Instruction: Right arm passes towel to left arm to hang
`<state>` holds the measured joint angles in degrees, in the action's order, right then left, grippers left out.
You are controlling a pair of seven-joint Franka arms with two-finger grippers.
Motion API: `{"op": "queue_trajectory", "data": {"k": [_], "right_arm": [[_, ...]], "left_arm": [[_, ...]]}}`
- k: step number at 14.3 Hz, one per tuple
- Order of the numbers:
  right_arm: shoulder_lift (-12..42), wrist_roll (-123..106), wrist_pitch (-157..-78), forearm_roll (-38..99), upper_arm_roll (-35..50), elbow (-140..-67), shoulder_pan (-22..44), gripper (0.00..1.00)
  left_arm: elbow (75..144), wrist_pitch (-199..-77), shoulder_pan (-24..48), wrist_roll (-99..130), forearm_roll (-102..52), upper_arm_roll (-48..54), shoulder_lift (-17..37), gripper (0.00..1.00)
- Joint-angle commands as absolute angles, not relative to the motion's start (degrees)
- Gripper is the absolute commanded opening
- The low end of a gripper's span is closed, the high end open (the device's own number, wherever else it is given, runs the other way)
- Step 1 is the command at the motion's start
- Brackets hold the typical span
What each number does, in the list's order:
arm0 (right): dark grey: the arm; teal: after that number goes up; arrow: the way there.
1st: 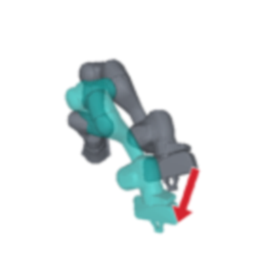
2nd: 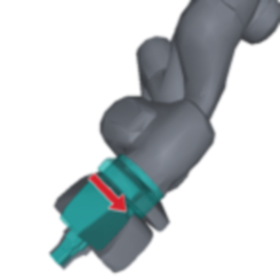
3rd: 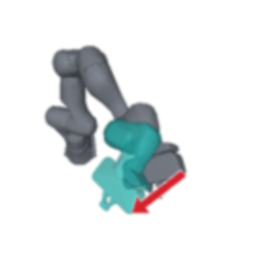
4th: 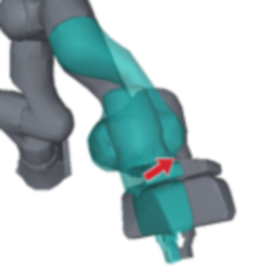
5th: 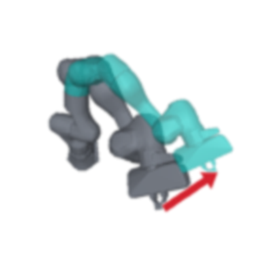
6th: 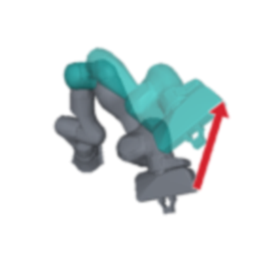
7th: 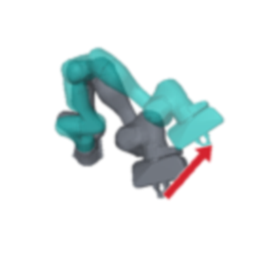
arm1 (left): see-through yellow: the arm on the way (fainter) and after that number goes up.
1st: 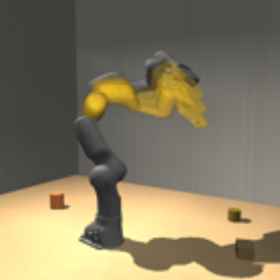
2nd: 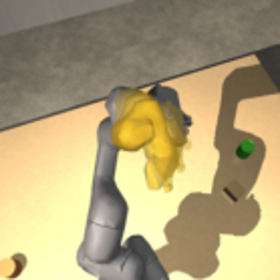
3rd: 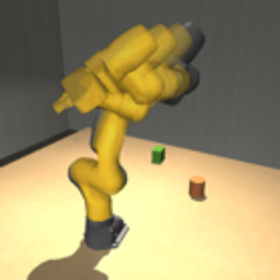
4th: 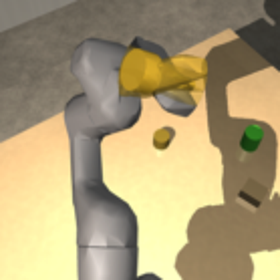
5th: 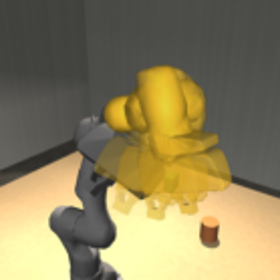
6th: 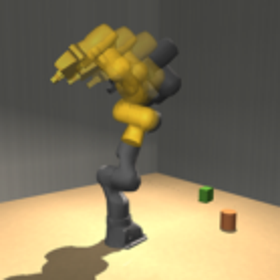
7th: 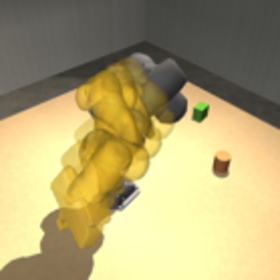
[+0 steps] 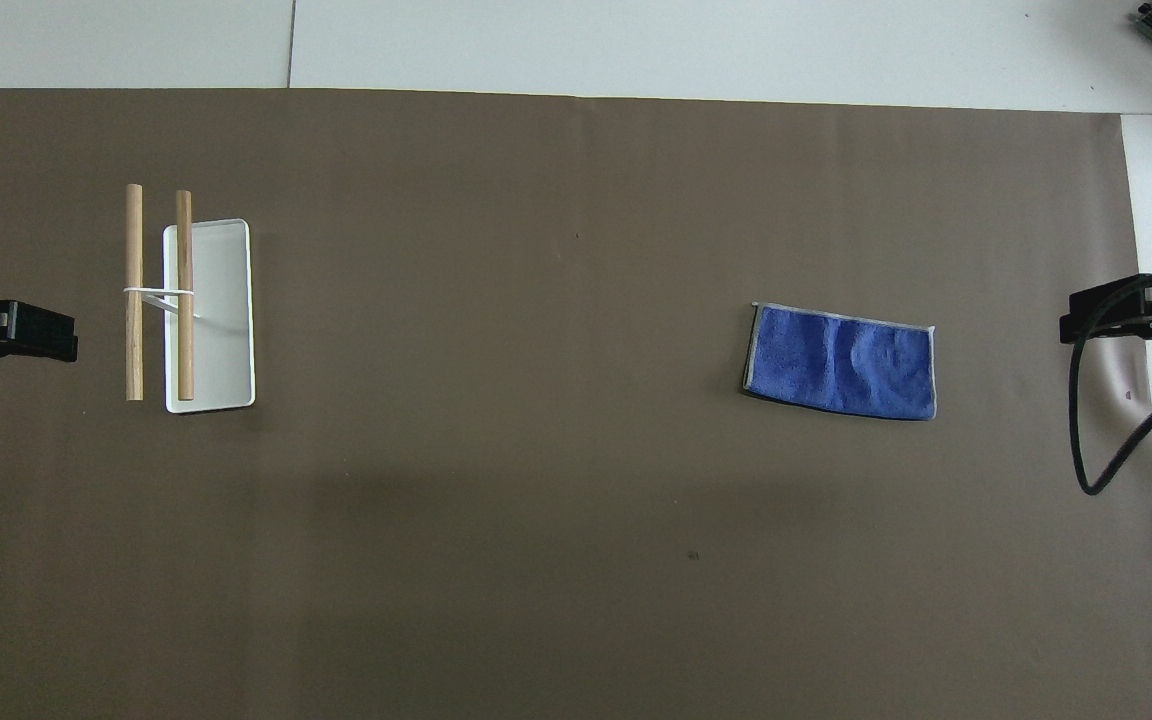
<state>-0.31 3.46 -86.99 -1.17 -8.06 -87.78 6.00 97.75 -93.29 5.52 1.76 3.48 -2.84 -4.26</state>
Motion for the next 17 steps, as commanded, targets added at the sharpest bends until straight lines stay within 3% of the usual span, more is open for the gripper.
{"op": "queue_trajectory", "data": {"k": [1, 17], "right_arm": [[-1.76, 4.22, -87.36, -1.93, -7.73, -89.39, 5.80, 1.00], [-2.28, 4.92, -87.71, -2.02, -7.73, -90.79, 5.71, 1.00]], "left_arm": [[99.23, -93.60, 5.27, 1.41, 2.72, -2.90, -5.71, 1.00], [99.23, -93.52, 5.27, 1.41, 2.72, -2.90, -5.71, 1.00]]}}
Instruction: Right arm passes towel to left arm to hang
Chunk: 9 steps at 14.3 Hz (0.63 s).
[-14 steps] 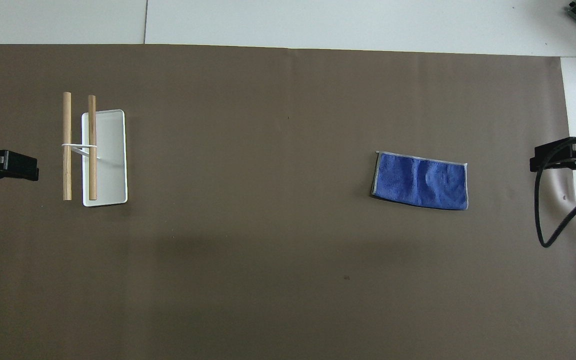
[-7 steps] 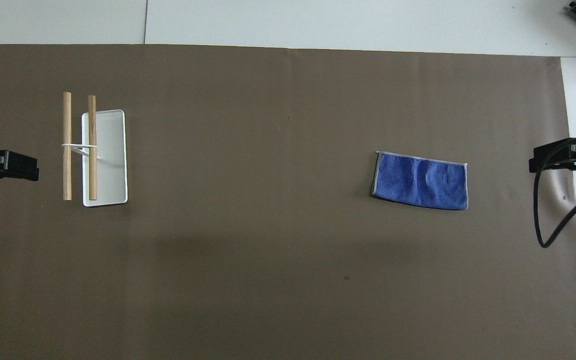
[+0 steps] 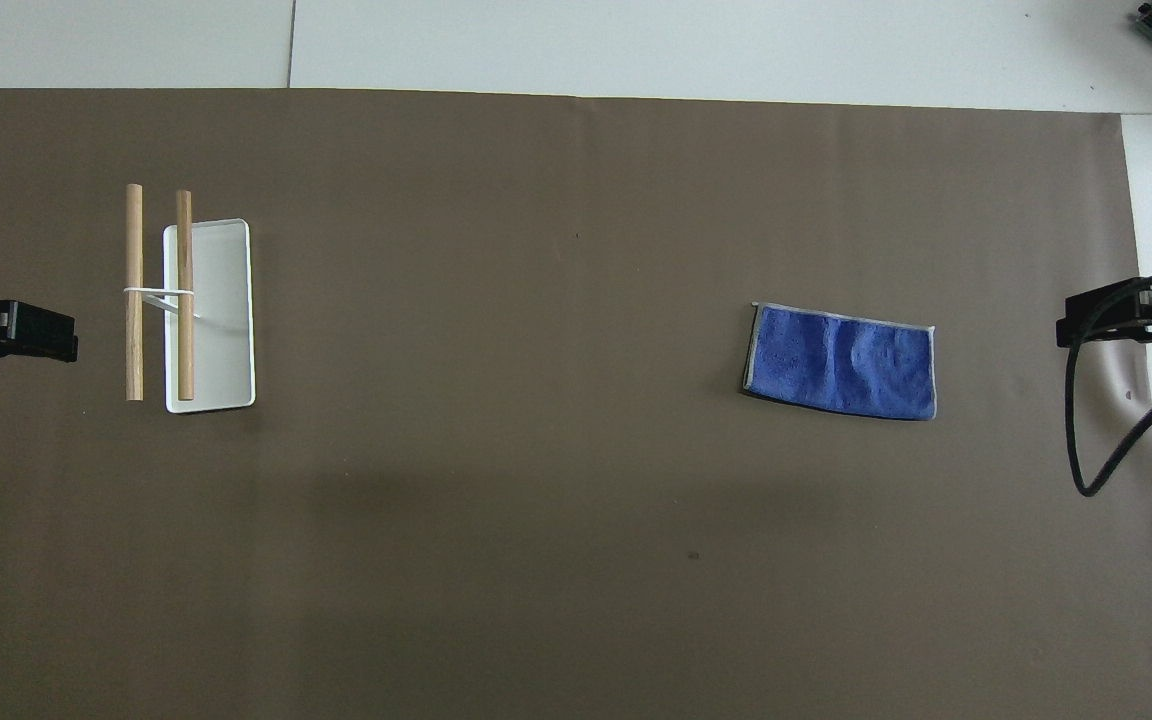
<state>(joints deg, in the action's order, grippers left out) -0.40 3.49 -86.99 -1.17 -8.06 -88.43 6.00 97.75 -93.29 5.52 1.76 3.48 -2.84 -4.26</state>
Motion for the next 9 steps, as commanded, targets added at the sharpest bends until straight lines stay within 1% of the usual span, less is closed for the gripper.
{"op": "queue_trajectory", "data": {"k": [1, 4, 6, 7, 9], "right_arm": [[-2.37, 4.92, -87.80, -2.02, -7.73, -90.88, 5.63, 1.00], [-2.46, 4.83, -89.03, -2.02, -7.73, -91.40, 5.63, 1.00], [-3.33, 4.83, -90.60, -2.02, -7.65, -93.24, 5.63, 1.00], [-3.43, 4.66, -92.36, -2.02, -7.65, -94.38, 5.63, 1.00], [-5.18, 4.31, -97.79, -2.02, -7.65, -98.94, 5.89, 1.00]], "left_arm": [[99.23, -93.52, 5.27, 1.41, 2.72, -2.90, -5.71, 1.00], [99.23, -93.52, 5.27, 1.41, 2.72, -2.90, -5.71, 1.00], [99.23, -93.52, 5.27, 1.41, 2.72, -2.90, -5.71, 1.00], [99.23, -93.52, 5.27, 1.41, 2.72, -2.90, -5.71, 1.00], [99.23, -93.52, 5.27, 1.41, 2.72, -2.90, -5.71, 1.00]]}}
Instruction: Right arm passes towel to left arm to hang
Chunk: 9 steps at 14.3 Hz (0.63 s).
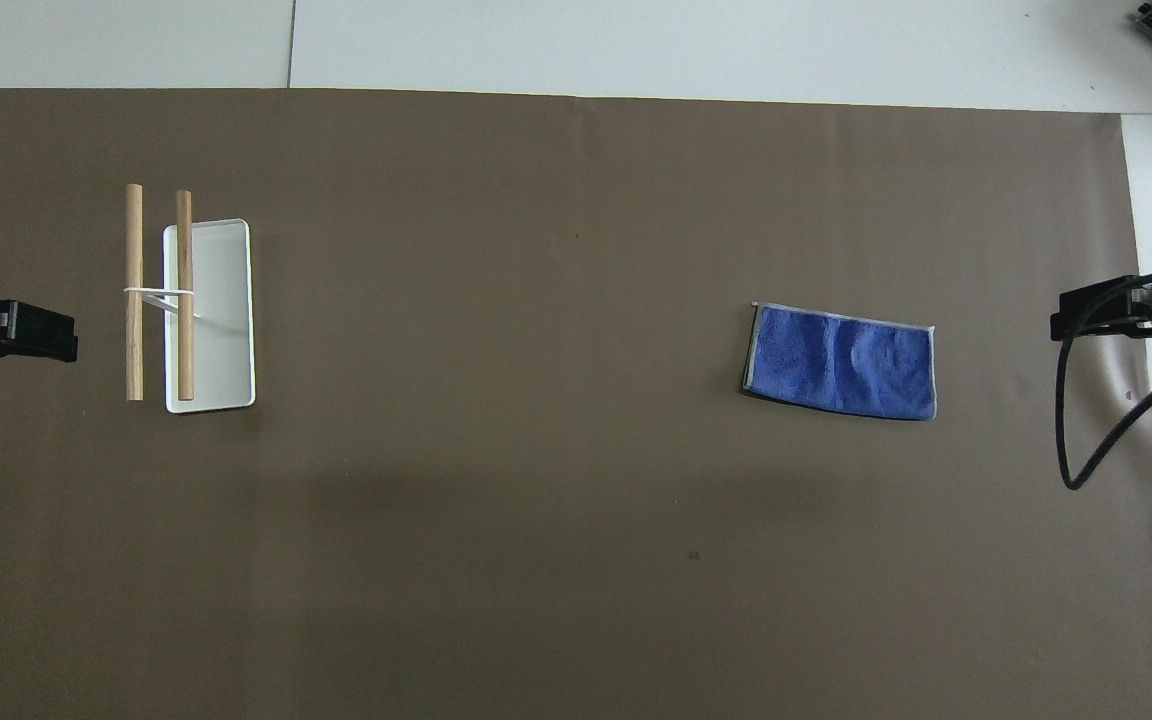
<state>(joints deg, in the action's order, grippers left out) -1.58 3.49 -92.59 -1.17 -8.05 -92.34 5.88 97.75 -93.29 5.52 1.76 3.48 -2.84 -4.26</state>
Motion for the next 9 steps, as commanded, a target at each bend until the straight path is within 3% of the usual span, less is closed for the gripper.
{"op": "queue_trajectory", "data": {"k": [1, 9], "right_arm": [[-5.79, 4.31, -99.91, -1.93, -7.56, -101.05, 6.06, 1.00], [-2.56, 3.87, -120.65, -0.97, -7.47, -116.00, 7.47, 1.00]], "left_arm": [[99.23, -93.52, 5.27, 1.41, 2.72, -2.90, -5.71, 1.00], [99.23, -93.60, 5.27, 1.41, 2.72, -2.90, -5.71, 1.00]]}}
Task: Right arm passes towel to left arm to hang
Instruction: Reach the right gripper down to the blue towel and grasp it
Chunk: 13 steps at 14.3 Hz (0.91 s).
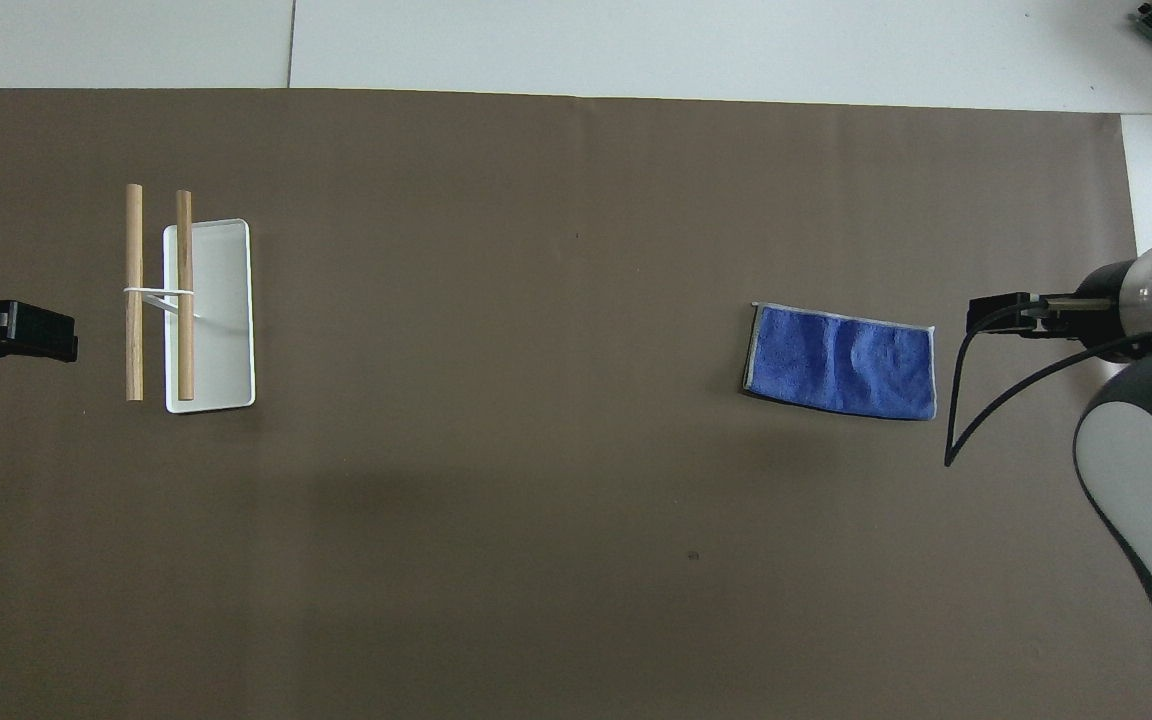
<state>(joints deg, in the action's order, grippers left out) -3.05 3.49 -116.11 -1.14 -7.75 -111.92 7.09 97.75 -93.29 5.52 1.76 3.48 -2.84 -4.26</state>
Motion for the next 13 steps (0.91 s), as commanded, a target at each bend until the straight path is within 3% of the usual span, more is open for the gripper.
{"op": "queue_trajectory", "data": {"k": [1, 6, 9, 13], "right_arm": [[-1.16, 3.35, -123.02, -0.79, -7.47, -116.80, 8.25, 1.00], [7.28, -7.01, -131.29, 5.36, -7.56, -118.47, 8.53, 1.00], [9.40, -9.84, -140.51, 8.87, -7.56, -124.08, 8.26, 1.00], [12.03, -10.63, -141.85, 9.23, -7.56, -124.37, 8.26, 1.00]], "left_arm": [[99.23, -93.60, 5.27, 1.41, 2.72, -2.90, -5.71, 1.00], [99.23, -93.52, 5.27, 1.41, 2.72, -2.90, -5.71, 1.00], [99.23, -93.60, 5.27, 1.41, 2.72, -2.90, -5.71, 1.00], [99.23, -93.52, 5.27, 1.41, 2.72, -2.90, -5.71, 1.00]]}}
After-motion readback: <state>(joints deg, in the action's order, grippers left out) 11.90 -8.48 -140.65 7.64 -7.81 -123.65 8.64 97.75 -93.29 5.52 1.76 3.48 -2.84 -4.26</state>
